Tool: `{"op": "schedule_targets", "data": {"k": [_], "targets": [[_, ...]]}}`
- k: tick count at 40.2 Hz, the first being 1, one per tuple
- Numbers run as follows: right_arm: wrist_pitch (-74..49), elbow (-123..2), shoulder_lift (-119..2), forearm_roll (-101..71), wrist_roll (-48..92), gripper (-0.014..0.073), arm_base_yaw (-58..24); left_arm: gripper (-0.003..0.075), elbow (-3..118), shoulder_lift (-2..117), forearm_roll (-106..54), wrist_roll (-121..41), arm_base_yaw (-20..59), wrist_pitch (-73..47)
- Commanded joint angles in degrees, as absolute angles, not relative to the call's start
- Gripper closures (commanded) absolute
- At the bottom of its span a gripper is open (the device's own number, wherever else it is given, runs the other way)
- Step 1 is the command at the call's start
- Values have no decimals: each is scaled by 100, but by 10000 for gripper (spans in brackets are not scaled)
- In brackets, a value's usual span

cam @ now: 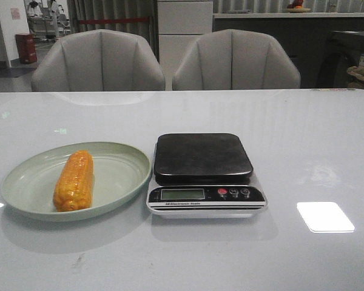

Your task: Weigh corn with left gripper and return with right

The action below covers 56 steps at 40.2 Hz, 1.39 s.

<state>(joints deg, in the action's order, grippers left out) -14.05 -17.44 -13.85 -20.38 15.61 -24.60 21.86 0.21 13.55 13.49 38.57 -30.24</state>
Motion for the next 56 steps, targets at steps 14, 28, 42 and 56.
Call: {"op": "schedule_targets", "data": {"k": [14,28,42,56], "targets": [[-459,-1233,-1070,-2087,1646,483,-2435,606,2334,96,1393,1372,3866,-2566],[-546,-1233,-1070,-2100,1646,408,-2435,606,2334,96,1393,1372,3866,-2566],[-546,-1233,-1070,-2100,1646,408,-2435,606,2334,96,1393,1372,3866,-2566],[-546,-1233,-1070,-2100,1646,408,-2435,606,1987,96,974,1372,3662,-2394]]}}
